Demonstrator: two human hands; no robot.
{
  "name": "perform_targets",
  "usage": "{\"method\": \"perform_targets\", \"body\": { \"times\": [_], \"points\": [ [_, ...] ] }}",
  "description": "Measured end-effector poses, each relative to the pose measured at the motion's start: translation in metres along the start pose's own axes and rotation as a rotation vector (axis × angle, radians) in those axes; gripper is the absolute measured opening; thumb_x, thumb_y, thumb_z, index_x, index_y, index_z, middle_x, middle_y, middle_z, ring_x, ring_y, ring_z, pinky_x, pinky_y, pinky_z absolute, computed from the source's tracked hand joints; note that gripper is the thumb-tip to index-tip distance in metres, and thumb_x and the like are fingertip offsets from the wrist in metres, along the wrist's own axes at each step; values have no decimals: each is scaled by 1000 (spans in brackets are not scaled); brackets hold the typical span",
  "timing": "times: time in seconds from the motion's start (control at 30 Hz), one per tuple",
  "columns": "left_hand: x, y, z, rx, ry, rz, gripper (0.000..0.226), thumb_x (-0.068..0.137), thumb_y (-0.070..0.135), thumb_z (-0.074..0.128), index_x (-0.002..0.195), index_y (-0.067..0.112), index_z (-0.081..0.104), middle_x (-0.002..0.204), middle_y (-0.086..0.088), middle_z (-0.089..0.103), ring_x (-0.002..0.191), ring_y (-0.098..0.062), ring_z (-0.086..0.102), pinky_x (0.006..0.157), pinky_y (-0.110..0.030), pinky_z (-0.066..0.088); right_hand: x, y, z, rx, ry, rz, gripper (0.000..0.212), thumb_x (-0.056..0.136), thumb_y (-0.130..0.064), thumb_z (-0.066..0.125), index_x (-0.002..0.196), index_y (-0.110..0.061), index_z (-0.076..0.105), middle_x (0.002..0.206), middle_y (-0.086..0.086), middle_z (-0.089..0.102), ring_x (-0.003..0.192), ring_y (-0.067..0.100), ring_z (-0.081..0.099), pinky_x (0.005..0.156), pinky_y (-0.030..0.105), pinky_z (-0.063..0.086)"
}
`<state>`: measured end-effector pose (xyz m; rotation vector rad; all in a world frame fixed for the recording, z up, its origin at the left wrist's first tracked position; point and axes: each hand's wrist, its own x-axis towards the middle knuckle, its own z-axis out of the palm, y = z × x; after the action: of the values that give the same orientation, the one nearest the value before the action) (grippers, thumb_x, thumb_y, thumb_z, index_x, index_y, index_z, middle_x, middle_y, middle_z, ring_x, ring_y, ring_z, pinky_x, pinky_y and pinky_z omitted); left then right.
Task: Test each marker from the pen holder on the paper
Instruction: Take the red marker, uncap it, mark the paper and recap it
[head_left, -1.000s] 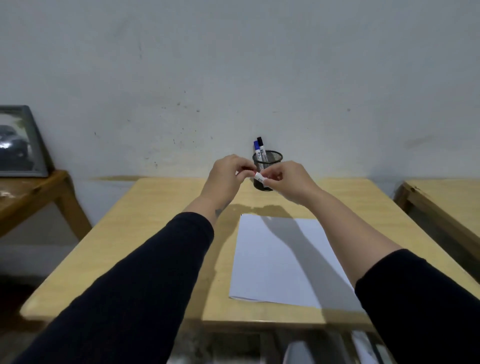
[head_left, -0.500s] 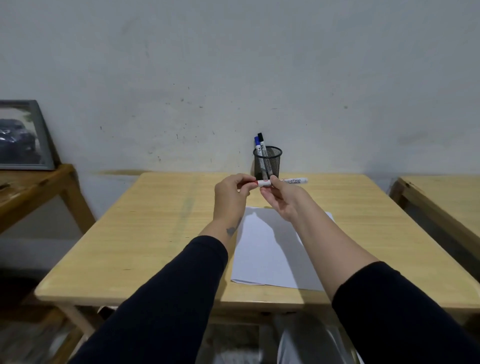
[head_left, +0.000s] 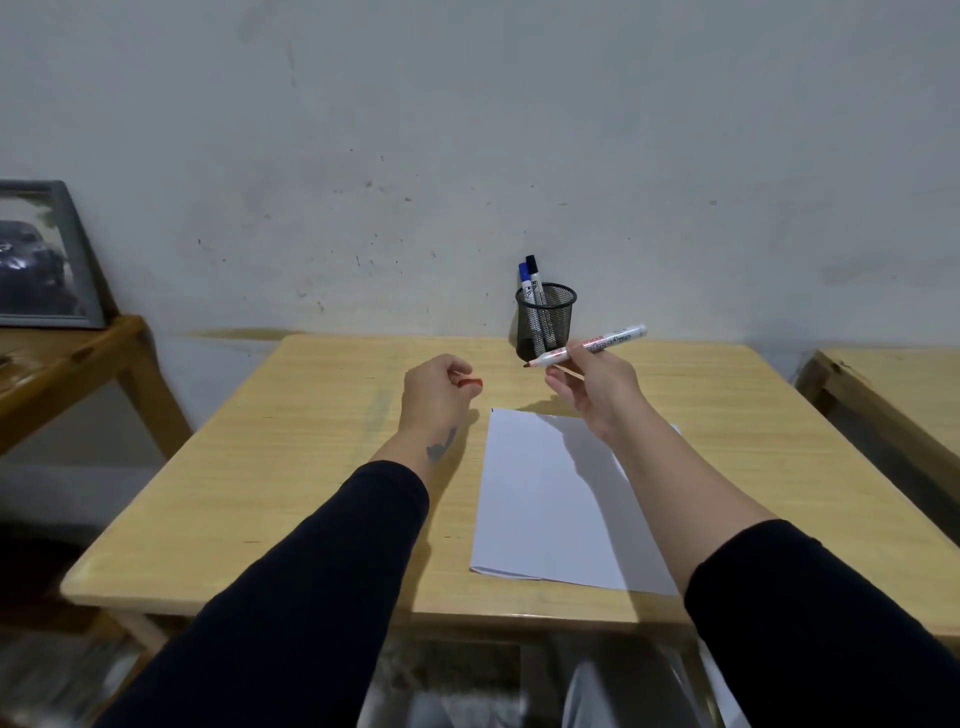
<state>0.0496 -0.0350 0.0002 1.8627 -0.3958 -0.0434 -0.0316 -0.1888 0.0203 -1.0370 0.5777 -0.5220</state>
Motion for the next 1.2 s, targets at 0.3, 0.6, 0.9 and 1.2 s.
{"method": "perform_targets", "body": {
  "times": [0.3,0.6,0.9,1.2],
  "points": [
    [3,-29,10,428,-138,8,27,90,6,54,109,16,71,113,-2,68,95,-16,60,78,-22,46,6,29,14,-182,32,-44,21,90,-29,62,93,-8,60,72,3,57,57,14,48,54,26,46],
    [3,-39,11,726,-210,156,49,96,42,42,142,27,42,127,-1,57,120,-22,46,97,-41,38,16,46,26,-170,96,-65,18,88,-19,61,73,-10,55,62,6,57,48,16,47,40,20,40],
    [-8,-55,12,778,-240,200,66,90,55,44,144,19,37,154,3,35,146,-15,22,120,-41,11,19,61,29,-103,-56,-95,11,87,-10,60,88,-2,67,75,13,63,58,18,56,46,25,52],
    [-10,-55,12,791,-247,214,65,91,56,41,143,18,37,157,5,29,147,-12,16,121,-38,7,30,73,25,-681,85,-333,42,87,-29,56,66,6,66,48,8,61,28,8,48,39,19,43]
  ]
}}
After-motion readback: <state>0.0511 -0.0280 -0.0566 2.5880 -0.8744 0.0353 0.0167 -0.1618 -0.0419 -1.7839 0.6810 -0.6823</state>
